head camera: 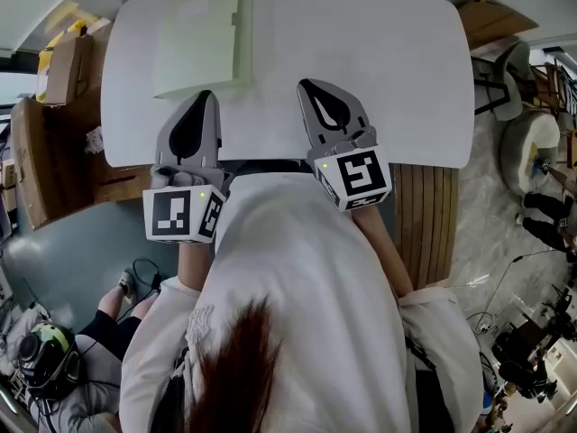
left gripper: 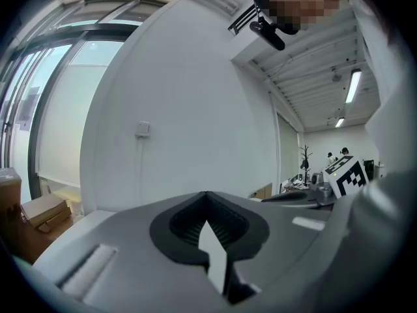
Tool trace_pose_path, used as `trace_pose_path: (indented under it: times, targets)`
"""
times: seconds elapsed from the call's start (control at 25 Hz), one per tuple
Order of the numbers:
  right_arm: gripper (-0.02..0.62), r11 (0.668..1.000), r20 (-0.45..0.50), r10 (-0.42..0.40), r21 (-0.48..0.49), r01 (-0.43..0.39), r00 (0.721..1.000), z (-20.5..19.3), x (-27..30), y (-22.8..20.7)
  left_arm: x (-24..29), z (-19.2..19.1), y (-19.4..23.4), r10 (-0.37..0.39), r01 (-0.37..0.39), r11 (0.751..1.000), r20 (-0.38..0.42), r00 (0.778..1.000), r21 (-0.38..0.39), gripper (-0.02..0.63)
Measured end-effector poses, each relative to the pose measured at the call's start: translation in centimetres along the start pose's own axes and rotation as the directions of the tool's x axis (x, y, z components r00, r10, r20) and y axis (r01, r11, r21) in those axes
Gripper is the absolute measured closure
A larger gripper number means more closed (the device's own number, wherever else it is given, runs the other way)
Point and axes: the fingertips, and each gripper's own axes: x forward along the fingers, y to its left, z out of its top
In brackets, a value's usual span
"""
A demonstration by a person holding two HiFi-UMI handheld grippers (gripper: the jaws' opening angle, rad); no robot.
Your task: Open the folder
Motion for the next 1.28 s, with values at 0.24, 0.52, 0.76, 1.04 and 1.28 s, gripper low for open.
trace_pose_path:
  times: [0.24, 0.52, 0.76, 1.04, 1.28]
  targets:
    - [0.592, 1.000, 0.045, 0.003, 0.013, -0.003, 0.999, 1.6, -1.1, 0.6, -0.2, 0.0, -0.8, -0.029, 0.029, 0.999, -0.003, 1.000, -0.021, 0.598]
    - [0.591, 1.000, 0.026, 0.031, 0.001, -0.031, 0.999, 1.1, -1.9, 1.9, -0.7, -0.2, -1.3, -0.011, 0.011, 1.000, -0.031, 0.999, -0.015, 0.597]
    - [0.591, 0.998, 0.007, 0.052, 0.019, -0.052, 0.999, -0.2, -1.9, 2.7, -0.8, -1.5, -2.4, -0.031, 0.031, 1.000, -0.060, 0.998, -0.006, 0.597]
    - [0.591, 0.998, 0.001, 0.068, 0.011, -0.068, 0.998, -0.3, -1.6, 2.9, -0.6, -1.9, -2.5, 0.005, -0.005, 1.000, -0.070, 0.998, 0.002, 0.597]
    - [0.591, 0.998, -0.016, 0.064, 0.018, -0.063, 0.998, -0.8, -1.5, 2.8, -0.6, -2.5, -2.3, 0.033, -0.029, 0.999, -0.099, 0.994, 0.044, 0.598]
